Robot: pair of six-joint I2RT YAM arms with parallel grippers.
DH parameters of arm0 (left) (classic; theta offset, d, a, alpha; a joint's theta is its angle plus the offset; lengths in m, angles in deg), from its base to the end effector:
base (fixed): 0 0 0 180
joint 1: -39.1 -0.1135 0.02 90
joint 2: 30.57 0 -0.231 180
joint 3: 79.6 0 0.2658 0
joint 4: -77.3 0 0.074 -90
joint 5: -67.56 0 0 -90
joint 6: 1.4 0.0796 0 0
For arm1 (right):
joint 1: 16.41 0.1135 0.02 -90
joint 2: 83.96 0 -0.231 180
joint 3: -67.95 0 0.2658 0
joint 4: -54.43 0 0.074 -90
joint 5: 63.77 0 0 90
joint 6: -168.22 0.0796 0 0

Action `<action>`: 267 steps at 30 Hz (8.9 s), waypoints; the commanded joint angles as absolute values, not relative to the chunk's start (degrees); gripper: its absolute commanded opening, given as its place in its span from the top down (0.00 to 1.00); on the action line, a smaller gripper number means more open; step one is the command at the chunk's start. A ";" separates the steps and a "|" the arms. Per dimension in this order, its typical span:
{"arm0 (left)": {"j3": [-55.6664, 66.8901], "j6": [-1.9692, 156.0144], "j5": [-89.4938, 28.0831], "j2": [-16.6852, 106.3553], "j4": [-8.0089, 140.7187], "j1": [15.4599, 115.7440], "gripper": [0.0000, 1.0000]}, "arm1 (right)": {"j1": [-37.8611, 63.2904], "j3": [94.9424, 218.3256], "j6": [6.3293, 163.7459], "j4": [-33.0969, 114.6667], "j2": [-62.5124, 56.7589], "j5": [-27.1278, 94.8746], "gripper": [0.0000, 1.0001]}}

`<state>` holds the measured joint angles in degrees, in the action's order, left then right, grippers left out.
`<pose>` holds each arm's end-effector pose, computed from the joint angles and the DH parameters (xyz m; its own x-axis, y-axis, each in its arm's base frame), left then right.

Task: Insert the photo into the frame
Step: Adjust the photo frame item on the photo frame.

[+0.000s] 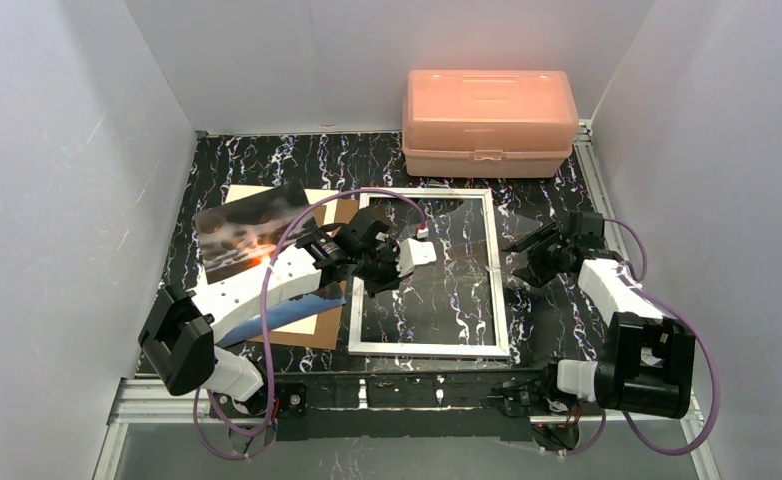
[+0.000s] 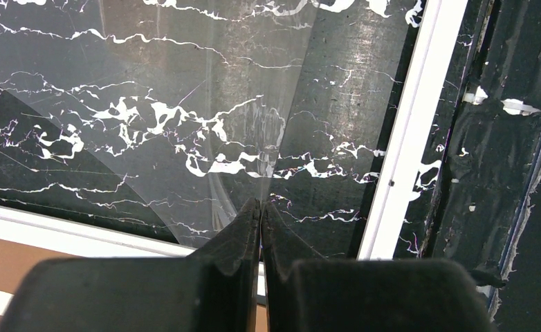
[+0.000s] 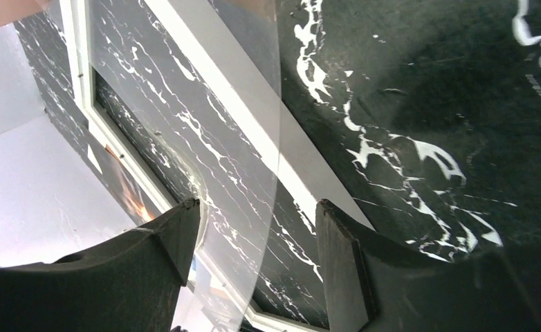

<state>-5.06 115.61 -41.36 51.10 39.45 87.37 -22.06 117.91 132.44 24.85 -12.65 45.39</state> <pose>0.2176 -0.2828 0.2035 -0.0292 0.6782 -0.7343 0.9787 0.1689 0.1170 0.2887 -0.0023 0.1197 -0.5433 0.8238 -0.1618 0.5608 0.4995 0.6603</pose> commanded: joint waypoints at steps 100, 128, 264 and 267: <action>2.46 91.67 -51.80 66.79 37.13 41.77 0.38 | -4.06 124.46 148.83 68.46 2.25 70.84 0.99; 7.38 93.35 -55.51 75.29 38.29 49.36 0.43 | -7.41 121.18 127.18 56.66 -2.09 60.71 0.99; 10.30 94.71 -59.11 83.16 36.83 54.50 0.89 | -8.79 118.87 153.91 85.37 -2.42 67.51 0.99; 10.34 93.67 -59.18 83.17 37.00 54.15 0.89 | -6.87 119.51 156.92 88.67 -1.55 67.03 0.99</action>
<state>10.06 94.10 -58.54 82.42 39.45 53.95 -8.84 116.44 150.45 78.70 -0.67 66.98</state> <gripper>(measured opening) 0.117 0.030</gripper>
